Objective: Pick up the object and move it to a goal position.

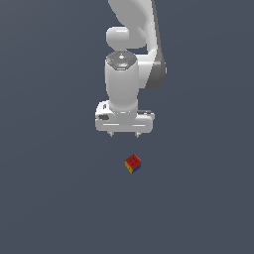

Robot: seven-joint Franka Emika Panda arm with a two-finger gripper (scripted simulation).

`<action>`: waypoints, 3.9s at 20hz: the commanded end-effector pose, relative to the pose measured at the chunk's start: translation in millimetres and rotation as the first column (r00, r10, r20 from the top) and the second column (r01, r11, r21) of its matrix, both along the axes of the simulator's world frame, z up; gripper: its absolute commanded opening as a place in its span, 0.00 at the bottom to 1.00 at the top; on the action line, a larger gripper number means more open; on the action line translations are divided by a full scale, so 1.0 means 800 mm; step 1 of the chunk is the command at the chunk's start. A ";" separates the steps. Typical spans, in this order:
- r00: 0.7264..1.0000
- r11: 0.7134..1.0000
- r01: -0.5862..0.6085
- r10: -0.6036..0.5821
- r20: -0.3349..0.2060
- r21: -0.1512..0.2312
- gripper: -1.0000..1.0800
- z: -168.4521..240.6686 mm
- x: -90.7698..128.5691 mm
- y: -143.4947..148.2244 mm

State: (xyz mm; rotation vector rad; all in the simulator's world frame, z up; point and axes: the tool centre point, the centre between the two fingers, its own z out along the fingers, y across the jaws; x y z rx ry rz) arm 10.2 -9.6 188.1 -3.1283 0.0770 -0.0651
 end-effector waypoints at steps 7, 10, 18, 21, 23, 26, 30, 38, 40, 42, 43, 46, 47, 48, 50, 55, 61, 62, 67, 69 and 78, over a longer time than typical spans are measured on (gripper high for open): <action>1.000 1.000 -0.023 0.023 0.008 -0.016 0.96 -0.001 0.002 0.008; 0.999 0.999 -0.031 0.031 0.013 -0.024 0.96 -0.001 0.003 0.012; 0.999 0.998 -0.052 0.052 0.011 -0.025 0.96 -0.005 0.005 0.013; 0.996 0.996 -0.086 0.086 0.007 -0.028 0.96 -0.011 0.009 0.015; 0.993 0.993 -0.116 0.116 0.004 -0.030 0.96 -0.016 0.013 0.016; 0.985 0.984 -0.173 0.173 -0.002 -0.032 0.96 -0.026 0.019 0.019; 0.963 0.963 -0.268 0.268 -0.013 -0.034 0.96 -0.045 0.029 0.024; 0.877 0.876 -0.481 0.480 -0.033 -0.027 0.96 -0.090 0.050 0.037; 0.853 0.853 -0.521 0.520 -0.036 -0.024 0.96 -0.099 0.054 0.039; 0.832 0.832 -0.555 0.554 -0.038 -0.021 0.96 -0.108 0.057 0.041; 0.822 0.822 -0.569 0.568 -0.039 -0.019 0.96 -0.111 0.059 0.042; 0.796 0.797 -0.604 0.603 -0.041 -0.015 0.96 -0.120 0.062 0.045; 0.789 0.790 -0.613 0.612 -0.041 -0.014 0.96 -0.123 0.063 0.045; 0.783 0.784 -0.621 0.620 -0.041 -0.013 0.96 -0.125 0.064 0.046; 0.774 0.774 -0.633 0.632 -0.042 -0.012 0.96 -0.128 0.065 0.047; 0.769 0.770 -0.638 0.638 -0.042 -0.011 0.96 -0.130 0.065 0.047; 0.768 0.769 -0.640 0.639 -0.042 -0.011 0.96 -0.147 0.065 0.047; 0.768 0.768 -0.640 0.639 -0.042 -0.011 0.96 -0.153 0.064 0.047; 0.766 0.767 -0.642 0.641 -0.042 -0.011 0.96 -0.185 0.064 0.047; 0.766 0.767 -0.642 0.641 -0.042 -0.011 0.96 -0.192 0.064 0.047; 0.766 0.766 -0.643 0.642 -0.042 -0.011 0.00 -0.193 0.065 0.048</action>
